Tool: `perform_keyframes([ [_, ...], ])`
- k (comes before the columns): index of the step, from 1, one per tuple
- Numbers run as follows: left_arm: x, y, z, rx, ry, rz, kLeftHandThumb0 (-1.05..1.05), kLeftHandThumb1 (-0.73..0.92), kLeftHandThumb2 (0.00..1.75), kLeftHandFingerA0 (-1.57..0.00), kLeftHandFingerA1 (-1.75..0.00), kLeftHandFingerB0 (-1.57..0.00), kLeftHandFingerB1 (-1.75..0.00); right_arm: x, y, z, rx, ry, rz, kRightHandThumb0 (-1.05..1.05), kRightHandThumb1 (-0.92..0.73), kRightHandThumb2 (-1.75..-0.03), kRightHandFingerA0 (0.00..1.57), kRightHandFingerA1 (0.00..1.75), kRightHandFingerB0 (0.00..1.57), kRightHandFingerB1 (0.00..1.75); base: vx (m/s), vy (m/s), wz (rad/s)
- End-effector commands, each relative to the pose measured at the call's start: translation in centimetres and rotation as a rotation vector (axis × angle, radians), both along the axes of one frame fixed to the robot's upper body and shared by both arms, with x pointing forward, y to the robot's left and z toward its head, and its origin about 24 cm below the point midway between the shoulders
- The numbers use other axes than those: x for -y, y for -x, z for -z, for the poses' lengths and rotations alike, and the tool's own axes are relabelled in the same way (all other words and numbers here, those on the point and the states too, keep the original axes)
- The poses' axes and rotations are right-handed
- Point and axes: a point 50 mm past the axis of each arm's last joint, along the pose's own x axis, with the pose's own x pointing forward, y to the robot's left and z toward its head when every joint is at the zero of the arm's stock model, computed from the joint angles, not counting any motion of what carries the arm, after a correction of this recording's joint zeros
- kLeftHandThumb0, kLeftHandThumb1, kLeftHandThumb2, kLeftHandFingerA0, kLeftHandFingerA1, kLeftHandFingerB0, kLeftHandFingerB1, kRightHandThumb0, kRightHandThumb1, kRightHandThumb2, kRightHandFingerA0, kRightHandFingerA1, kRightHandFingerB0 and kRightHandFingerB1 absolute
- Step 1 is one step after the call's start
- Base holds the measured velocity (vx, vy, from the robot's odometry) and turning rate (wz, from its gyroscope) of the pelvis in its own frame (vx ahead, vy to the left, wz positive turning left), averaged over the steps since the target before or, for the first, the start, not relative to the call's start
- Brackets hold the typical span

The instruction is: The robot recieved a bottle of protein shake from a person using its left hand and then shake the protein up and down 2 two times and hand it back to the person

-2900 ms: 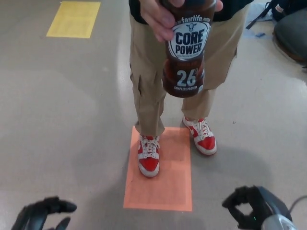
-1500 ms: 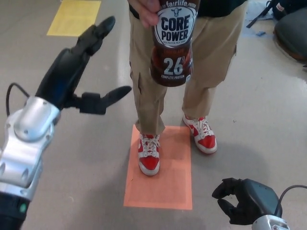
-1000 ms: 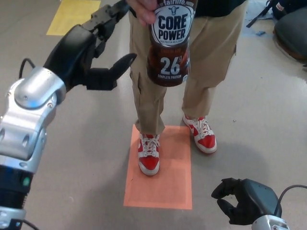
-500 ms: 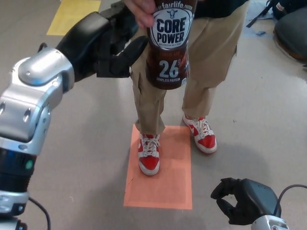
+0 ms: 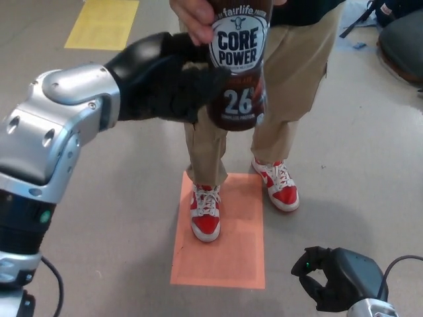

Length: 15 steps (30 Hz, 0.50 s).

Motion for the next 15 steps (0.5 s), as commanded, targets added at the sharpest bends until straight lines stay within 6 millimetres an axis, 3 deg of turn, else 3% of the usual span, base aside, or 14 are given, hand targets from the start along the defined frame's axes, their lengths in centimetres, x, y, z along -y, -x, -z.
perform_keyframes([
  [1, 1.1, 1.6, 0.9, -0.274, -0.05, 0.124, -0.91, 0.63, 0.59, 0.0, -0.01, 0.0, 0.0, 0.9, 0.6, 0.1, 0.036, 0.029, -0.004, -0.43, -0.67, -0.88, 0.95, 0.89, 0.84, 0.65, 0.0, 0.0, 0.0],
  [5, 1.6, 1.6, 0.8, -0.267, -0.064, 0.124, -0.9, 0.62, 0.57, 0.0, 0.0, 0.0, 0.0, 1.0, 0.3, -0.1, 0.04, 0.026, -0.001, -0.42, -0.66, -0.87, 0.95, 0.88, 0.85, 0.65, 0.0, 0.0, 0.0],
  [6, 1.8, 1.6, 0.7, -0.261, -0.079, 0.122, -0.89, 0.5, 0.87, 0.0, 0.0, 0.0, 0.0, 1.0, 0.3, -0.1, 0.041, 0.024, -0.001, -0.43, -0.67, -0.84, 0.96, 0.91, 0.85, 0.65, 0.0, 0.0, 0.0],
  [8, 2.0, 1.4, 0.7, -0.269, -0.096, 0.109, -0.89, 0.49, 0.87, 0.0, 0.0, 0.0, 0.0, 0.8, 0.3, -0.1, 0.045, 0.022, -0.006, -0.42, -0.66, -0.86, 0.99, 0.91, 0.86, 0.67, 0.0, 0.0, 0.0],
  [12, 2.0, 0.9, 0.7, -0.276, -0.084, 0.078, -0.88, 0.48, 0.87, 0.0, 0.0, 0.0, 0.0, 0.6, 0.0, -0.2, 0.045, 0.021, -0.002, -0.41, -0.66, -0.86, 0.97, 0.93, 0.86, 0.64, 0.0, 0.0, 0.0],
  [13, 2.1, 0.9, 0.8, -0.282, -0.079, 0.072, -0.95, 0.59, 0.6, 0.0, 0.0, 0.0, 0.0, 0.6, 0.1, -0.1, 0.041, 0.022, -0.001, -0.4, -0.66, -0.85, 0.96, 0.93, 0.86, 0.64, 0.0, 0.0, 0.0],
  [15, 2.1, 0.6, 0.8, -0.292, -0.071, 0.047, -0.97, 0.58, 0.61, 0.0, 0.0, 0.0, 0.0, 0.7, 0.2, -0.1, 0.045, 0.027, -0.008, -0.39, -0.65, -0.88, 0.98, 0.93, 0.87, 0.65, 0.0, 0.0, 0.0],
])
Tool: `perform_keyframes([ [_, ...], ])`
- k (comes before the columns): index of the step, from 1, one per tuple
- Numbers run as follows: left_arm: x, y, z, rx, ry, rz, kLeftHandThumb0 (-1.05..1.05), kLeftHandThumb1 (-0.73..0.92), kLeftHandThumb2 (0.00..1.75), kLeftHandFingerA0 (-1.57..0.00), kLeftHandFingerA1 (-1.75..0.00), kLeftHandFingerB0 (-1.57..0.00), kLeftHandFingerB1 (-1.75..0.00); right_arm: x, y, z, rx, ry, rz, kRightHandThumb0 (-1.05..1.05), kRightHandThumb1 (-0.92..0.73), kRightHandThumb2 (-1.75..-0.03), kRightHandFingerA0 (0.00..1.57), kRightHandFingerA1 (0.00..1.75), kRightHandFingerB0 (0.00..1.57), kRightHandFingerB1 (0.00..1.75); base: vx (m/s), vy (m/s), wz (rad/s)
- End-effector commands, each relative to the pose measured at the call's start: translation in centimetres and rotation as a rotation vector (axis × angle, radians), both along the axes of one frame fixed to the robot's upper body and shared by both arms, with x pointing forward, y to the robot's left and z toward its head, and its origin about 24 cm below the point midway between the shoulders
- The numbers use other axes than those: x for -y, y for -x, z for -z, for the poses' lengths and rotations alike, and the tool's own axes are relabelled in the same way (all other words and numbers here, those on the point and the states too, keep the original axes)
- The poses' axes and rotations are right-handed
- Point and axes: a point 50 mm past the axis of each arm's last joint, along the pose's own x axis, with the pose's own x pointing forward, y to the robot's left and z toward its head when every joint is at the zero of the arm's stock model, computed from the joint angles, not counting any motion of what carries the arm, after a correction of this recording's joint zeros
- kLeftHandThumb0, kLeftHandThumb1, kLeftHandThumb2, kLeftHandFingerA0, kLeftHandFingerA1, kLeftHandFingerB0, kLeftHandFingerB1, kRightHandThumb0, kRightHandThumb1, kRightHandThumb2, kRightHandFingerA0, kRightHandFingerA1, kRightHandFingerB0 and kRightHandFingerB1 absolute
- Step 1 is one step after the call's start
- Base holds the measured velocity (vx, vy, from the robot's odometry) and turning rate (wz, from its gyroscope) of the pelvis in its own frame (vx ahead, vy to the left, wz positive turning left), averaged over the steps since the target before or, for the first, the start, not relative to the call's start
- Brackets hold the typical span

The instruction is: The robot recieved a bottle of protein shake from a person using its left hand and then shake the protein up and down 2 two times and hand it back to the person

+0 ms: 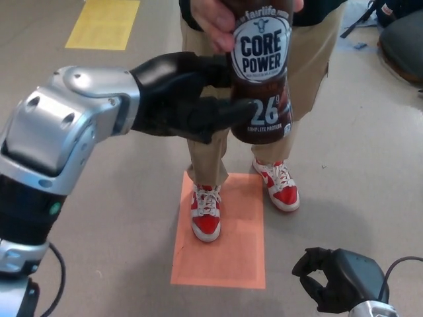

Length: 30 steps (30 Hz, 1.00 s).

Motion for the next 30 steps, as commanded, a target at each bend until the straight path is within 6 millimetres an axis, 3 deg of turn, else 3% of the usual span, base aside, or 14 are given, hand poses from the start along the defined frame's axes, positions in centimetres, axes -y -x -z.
perform_keyframes([
  [1, 0.3, -0.2, 0.6, -0.112, -0.003, -0.029, -0.96, 0.58, 0.62, 0.0, 0.0, 0.0, 0.0, 0.6, 0.0, -0.1, 0.022, 0.018, -0.002, -0.4, -0.64, -0.9, 0.98, 0.92, 0.87, 0.66, 0.0, 0.0, 0.0],
  [13, 0.1, -1.5, 0.7, -0.039, 0.024, -0.172, -0.97, 0.58, 0.61, 0.0, 0.0, 0.0, 0.0, 0.6, 0.2, 0.1, 0.006, 0.002, 0.008, -0.41, -0.63, -0.93, 0.97, 0.91, 0.87, 0.69, 0.0, 0.0, 0.0],
  [16, -0.2, -1.9, 0.6, -0.002, 0.038, -0.191, -0.88, 0.62, 0.6, 0.0, 0.0, 0.0, 0.0, 0.3, 0.3, 0.1, 0.003, -0.006, 0.007, -0.39, -0.62, -0.93, 1.0, 0.9, 0.88, 0.68, 0.0, 0.0, 0.0],
  [17, -0.2, -2.0, 0.6, 0.001, 0.043, -0.201, -0.88, 0.5, 0.84, 0.0, 0.0, 0.0, 0.0, 0.3, 0.2, 0.1, 0.009, -0.003, 0.005, -0.4, -0.63, -0.93, 1.02, 0.9, 0.88, 0.67, 0.0, 0.0, 0.0],
  [25, -0.5, -3.1, 0.7, 0.099, 0.007, -0.29, -0.89, 0.52, 0.88, 0.0, 0.0, 0.0, 0.0, 0.4, 0.3, 0.1, 0.004, -0.034, 0.025, -0.41, -0.64, -0.89, 0.99, 0.89, 0.9, 0.66, 0.0, 0.0, 0.0],
  [27, -0.7, -3.3, 0.9, 0.121, -0.001, -0.308, -0.83, 0.48, 0.81, 0.0, 0.0, 0.0, 0.0, 0.5, 0.3, 0.2, -0.003, -0.036, 0.031, -0.42, -0.66, -0.85, 0.98, 0.88, 0.9, 0.66, 0.0, 0.0, 0.0],
  [28, -0.7, -3.3, 1.0, 0.14, -0.006, -0.316, -0.8, 0.63, 0.59, 0.0, 0.0, 0.0, 0.0, 0.5, 0.4, 0.2, -0.005, -0.039, 0.032, -0.43, -0.67, -0.84, 0.96, 0.89, 0.89, 0.66, 0.0, 0.0, 0.0],
  [29, -0.8, -3.3, 1.0, 0.161, -0.01, -0.323, -0.8, 0.63, 0.59, 0.0, 0.0, 0.0, 0.0, 0.5, 0.4, 0.2, -0.009, -0.041, 0.034, -0.43, -0.67, -0.84, 0.96, 0.89, 0.89, 0.66, 0.0, 0.0, 0.0],
  [30, -0.8, -3.3, 1.1, 0.214, -0.007, -0.355, -0.68, 0.61, 0.86, -0.46, -0.53, -0.08, -0.37, 0.6, 0.4, 0.2, -0.005, -0.038, 0.033, -0.43, -0.66, -0.84, 0.96, 0.9, 0.9, 0.66, 0.0, 0.0, 0.0],
])
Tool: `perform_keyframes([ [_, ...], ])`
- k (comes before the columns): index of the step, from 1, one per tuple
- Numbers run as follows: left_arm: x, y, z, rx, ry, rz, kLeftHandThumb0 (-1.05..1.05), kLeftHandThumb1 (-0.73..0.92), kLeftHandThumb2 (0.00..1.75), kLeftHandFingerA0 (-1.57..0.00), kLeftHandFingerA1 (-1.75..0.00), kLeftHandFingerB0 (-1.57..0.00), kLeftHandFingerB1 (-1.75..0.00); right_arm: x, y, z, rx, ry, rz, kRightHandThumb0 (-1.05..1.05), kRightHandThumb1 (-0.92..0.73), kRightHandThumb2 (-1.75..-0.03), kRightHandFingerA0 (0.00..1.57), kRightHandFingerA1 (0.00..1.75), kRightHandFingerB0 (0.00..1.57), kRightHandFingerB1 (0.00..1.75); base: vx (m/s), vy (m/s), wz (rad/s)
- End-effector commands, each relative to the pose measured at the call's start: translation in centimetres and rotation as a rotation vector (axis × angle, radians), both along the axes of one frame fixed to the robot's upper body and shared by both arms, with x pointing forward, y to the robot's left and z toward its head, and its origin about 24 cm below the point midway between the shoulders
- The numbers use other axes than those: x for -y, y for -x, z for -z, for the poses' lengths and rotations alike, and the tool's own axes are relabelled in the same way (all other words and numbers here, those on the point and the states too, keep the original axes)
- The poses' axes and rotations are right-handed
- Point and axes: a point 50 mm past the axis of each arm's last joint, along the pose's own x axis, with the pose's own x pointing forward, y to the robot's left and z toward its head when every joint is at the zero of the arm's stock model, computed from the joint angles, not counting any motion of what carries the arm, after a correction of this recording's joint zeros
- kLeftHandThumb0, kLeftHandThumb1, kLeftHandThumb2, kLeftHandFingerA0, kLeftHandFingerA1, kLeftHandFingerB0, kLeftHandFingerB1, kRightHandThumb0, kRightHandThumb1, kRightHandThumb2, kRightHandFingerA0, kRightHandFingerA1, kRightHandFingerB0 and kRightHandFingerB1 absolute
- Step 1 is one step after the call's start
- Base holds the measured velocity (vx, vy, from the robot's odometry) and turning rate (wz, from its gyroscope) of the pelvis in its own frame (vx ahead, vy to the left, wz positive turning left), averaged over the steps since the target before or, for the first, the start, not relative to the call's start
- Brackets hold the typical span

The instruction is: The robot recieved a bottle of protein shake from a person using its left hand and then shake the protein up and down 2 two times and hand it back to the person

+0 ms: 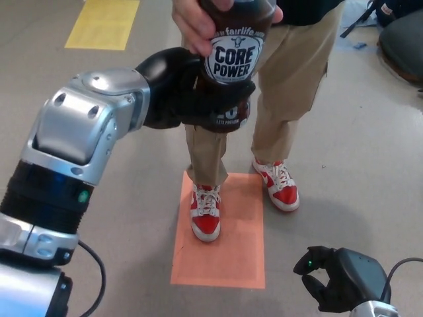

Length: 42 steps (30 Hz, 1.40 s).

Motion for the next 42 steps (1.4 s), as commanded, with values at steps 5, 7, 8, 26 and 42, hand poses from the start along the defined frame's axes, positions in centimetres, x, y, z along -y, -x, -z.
perform_keyframes([
  [5, -0.1, 0.2, 0.0, 0.4, -0.039, -0.215, -0.3, 0.86, 0.66, -1.11, -0.98, -0.56, -0.41, 0.4, 0.2, 0.2, -0.012, -0.006, 0.009, -0.42, -0.65, -0.84, 0.97, 0.87, 0.9, 0.65, 0.0, 0.0, 0.0],
  [7, 0.2, 0.5, 0.1, 0.398, 0.008, -0.215, -0.27, 0.84, 0.66, -1.03, -1.14, -0.43, -0.37, 0.3, 0.2, 0.1, -0.008, -0.004, 0.007, -0.41, -0.65, -0.85, 0.99, 0.88, 0.9, 0.65, 0.0, 0.0, 0.0],
  [8, 0.3, 0.7, 0.2, 0.395, 0.037, -0.205, -0.19, 0.85, 0.66, -1.0, -1.26, -0.45, -0.38, 0.4, 0.3, 0.1, -0.008, -0.009, 0.007, -0.43, -0.66, -0.84, 0.98, 0.88, 0.9, 0.66, 0.0, 0.0, 0.0],
  [26, -0.4, 0.7, 2.3, 0.386, 0.055, -0.19, -0.24, 0.85, 0.7, -0.8, -1.64, -0.6, -1.34, 0.3, -0.4, -0.1, -0.031, -0.04, 0.039, -0.4, -0.66, -0.8, 0.93, 0.87, 0.9, 0.64, 0.0, 0.0, 0.0],
  [42, -2.6, 3.9, 13.0, -0.01, 0.248, -0.316, -0.24, 0.83, 0.66, -0.78, -1.66, -0.57, -1.19, 0.0, -0.8, -0.5, -0.01, -0.048, 0.038, -0.41, -0.66, -0.75, 0.94, 0.85, 0.89, 0.61, 0.0, 0.0, 0.0],
])
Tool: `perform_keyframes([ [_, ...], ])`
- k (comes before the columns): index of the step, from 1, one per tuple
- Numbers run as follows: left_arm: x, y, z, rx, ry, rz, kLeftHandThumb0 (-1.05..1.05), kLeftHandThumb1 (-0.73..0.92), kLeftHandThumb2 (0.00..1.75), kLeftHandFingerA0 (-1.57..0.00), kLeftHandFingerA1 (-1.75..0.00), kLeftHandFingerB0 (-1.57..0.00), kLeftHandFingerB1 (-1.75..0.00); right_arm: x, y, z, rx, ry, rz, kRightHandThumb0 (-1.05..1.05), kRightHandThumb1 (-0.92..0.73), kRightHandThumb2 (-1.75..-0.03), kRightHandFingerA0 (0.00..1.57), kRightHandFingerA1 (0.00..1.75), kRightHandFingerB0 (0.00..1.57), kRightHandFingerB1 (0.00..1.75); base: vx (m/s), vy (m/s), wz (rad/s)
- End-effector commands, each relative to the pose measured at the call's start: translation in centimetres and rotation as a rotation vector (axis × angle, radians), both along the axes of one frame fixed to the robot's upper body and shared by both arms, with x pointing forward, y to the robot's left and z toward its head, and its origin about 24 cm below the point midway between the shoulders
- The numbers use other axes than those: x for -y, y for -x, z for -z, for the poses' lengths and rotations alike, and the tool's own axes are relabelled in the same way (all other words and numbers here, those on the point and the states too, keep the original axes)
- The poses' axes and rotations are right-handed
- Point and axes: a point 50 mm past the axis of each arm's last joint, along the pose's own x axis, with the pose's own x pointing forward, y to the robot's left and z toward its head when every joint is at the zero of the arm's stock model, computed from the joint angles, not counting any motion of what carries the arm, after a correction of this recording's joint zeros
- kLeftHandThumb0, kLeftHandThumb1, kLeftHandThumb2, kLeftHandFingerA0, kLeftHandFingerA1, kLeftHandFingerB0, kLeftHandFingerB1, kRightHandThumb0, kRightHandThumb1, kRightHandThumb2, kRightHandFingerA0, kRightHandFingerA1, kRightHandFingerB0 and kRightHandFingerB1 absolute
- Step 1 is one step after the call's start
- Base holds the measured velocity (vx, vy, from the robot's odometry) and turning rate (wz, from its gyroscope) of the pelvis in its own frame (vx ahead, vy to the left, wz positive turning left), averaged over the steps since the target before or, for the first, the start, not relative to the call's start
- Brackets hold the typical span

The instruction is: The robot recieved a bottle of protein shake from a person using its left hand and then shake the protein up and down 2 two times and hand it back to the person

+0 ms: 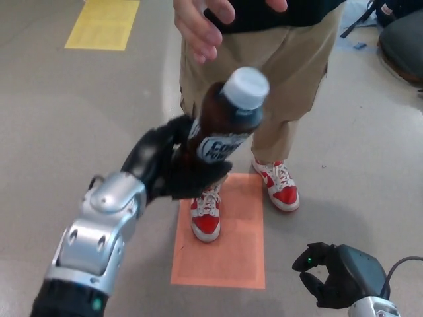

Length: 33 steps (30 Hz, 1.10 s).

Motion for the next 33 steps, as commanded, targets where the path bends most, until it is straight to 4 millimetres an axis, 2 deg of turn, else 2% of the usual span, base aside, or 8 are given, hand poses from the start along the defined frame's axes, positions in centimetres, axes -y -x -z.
perform_keyframes([
  [1, -0.5, 0.5, 1.5, -0.041, 0.113, -0.016, -0.24, 0.83, 0.66, -0.78, -1.66, -0.57, -1.19, 0.1, -0.3, -0.2, 0.002, -0.012, 0.018, -0.41, -0.66, -0.75, 0.94, 0.85, 0.89, 0.61, 0.0, 0.0, 0.0],
  [14, -0.9, 2.5, 5.4, -0.215, 0.168, -0.087, -0.21, 0.78, 0.71, -0.74, -1.68, -0.61, -1.18, 0.1, 0.0, -0.1, 0.014, -0.004, 0.013, -0.4, -0.64, -0.8, 0.99, 0.86, 0.92, 0.59, 0.0, 0.0, 0.0],
  [17, -0.8, -0.2, -1.5, -0.016, 0.287, -0.092, -0.24, 0.8, 0.71, -0.82, -1.61, -0.71, -1.1, 0.2, 0.2, 0.1, -0.004, -0.011, 0.013, -0.44, -0.68, -0.78, 0.95, 0.85, 0.9, 0.62, 0.0, 0.0, 0.0],
  [22, -1.3, -0.4, -4.2, 0.052, 0.358, -0.096, -0.21, 0.8, 0.73, -0.86, -1.58, -0.73, -1.04, 0.1, 0.3, 0.1, 0.007, -0.004, 0.002, -0.42, -0.68, -0.75, 0.98, 0.85, 0.91, 0.61, 0.0, 0.0, 0.0],
  [25, -1.3, 3.5, 5.9, -0.228, 0.153, -0.066, -0.22, 0.78, 0.72, -0.76, -1.68, -0.62, -1.15, 0.2, 0.4, 0.2, 0.004, 0.0, 0.007, -0.42, -0.67, -0.82, 0.97, 0.93, 0.89, 0.64, 0.0, 0.0, 0.0],
  [27, -1.5, 4.9, 8.7, -0.312, 0.096, -0.079, -0.19, 0.75, 0.76, -0.76, -1.67, -0.65, -1.19, 0.3, 0.1, 0.0, 0.016, 0.004, -0.007, -0.42, -0.65, -0.84, 0.97, 0.92, 0.89, 0.65, 0.0, 0.0, 0.0],
  [29, -1.5, 4.4, 7.8, -0.289, 0.09, -0.068, -0.2, 0.78, 0.75, -0.83, -1.63, -0.68, -1.18, 0.3, -0.1, -0.2, 0.019, 0.007, -0.007, -0.43, -0.66, -0.83, 0.95, 0.88, 0.88, 0.65, 0.0, 0.0, 0.0],
  [33, -1.5, -0.3, -2.0, -0.012, 0.238, -0.084, -0.24, 0.77, 0.73, -0.83, -1.6, -0.72, -1.05, 0.4, 0.0, -0.1, 0.019, -0.008, 0.015, -0.4, -0.65, -0.81, 0.98, 0.84, 0.91, 0.6, 0.0, 0.0, 0.05],
])
